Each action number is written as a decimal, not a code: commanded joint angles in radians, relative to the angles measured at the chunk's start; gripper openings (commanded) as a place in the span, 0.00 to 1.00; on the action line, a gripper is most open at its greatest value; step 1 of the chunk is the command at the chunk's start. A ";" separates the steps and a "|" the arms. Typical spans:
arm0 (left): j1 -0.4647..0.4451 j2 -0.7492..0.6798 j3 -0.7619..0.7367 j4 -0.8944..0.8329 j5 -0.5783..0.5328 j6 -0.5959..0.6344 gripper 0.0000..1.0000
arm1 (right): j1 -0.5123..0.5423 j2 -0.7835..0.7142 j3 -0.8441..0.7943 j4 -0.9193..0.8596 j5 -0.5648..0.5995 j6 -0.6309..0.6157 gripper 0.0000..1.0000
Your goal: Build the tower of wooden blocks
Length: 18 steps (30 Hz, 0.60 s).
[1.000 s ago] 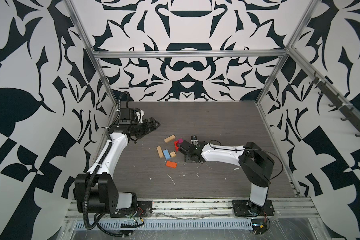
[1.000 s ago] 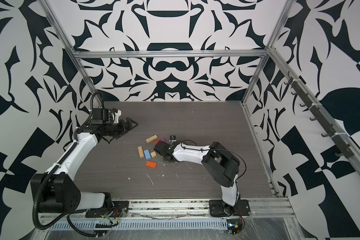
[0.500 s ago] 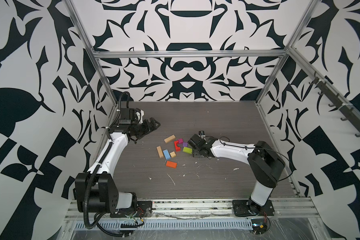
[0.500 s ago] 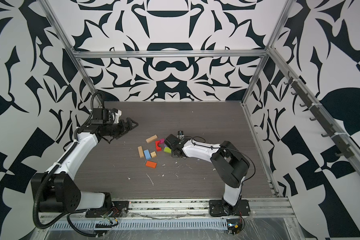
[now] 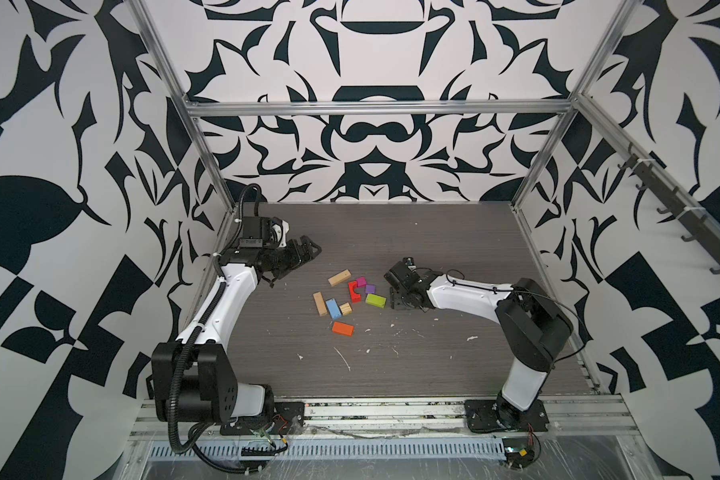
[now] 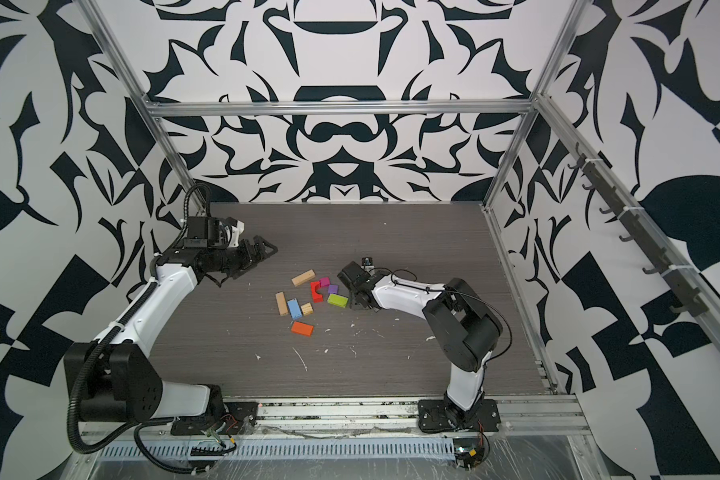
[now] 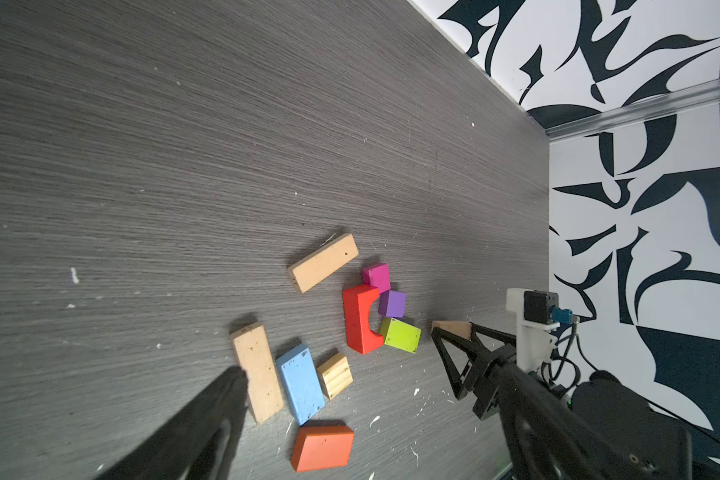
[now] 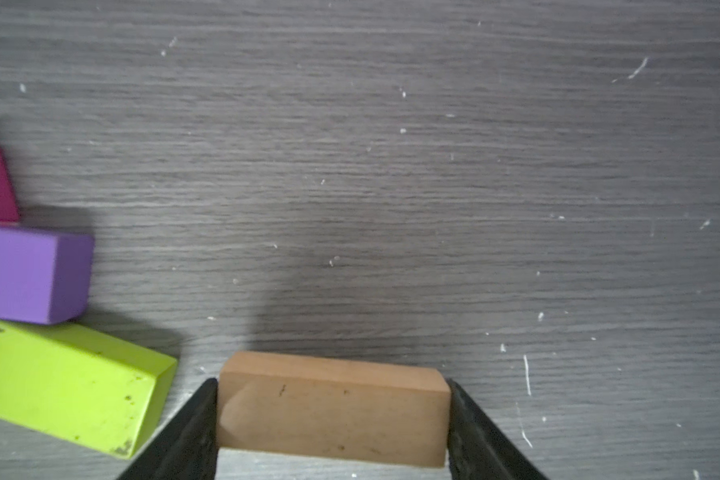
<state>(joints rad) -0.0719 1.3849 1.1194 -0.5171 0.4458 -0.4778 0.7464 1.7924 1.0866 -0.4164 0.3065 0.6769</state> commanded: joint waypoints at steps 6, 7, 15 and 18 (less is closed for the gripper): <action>-0.005 0.005 -0.009 -0.027 0.010 0.011 0.97 | -0.014 0.016 -0.014 0.028 -0.008 -0.019 0.72; -0.005 0.005 -0.008 -0.028 0.010 0.010 0.97 | -0.015 0.018 -0.015 0.030 -0.010 -0.019 0.72; -0.006 0.007 -0.008 -0.032 0.011 0.012 0.97 | -0.022 0.029 -0.023 0.038 -0.021 -0.014 0.76; -0.006 0.006 -0.006 -0.032 0.010 0.011 0.97 | -0.024 0.031 -0.025 0.037 -0.023 -0.012 0.77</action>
<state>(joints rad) -0.0742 1.3849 1.1194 -0.5186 0.4458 -0.4744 0.7273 1.8149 1.0691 -0.3729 0.2840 0.6727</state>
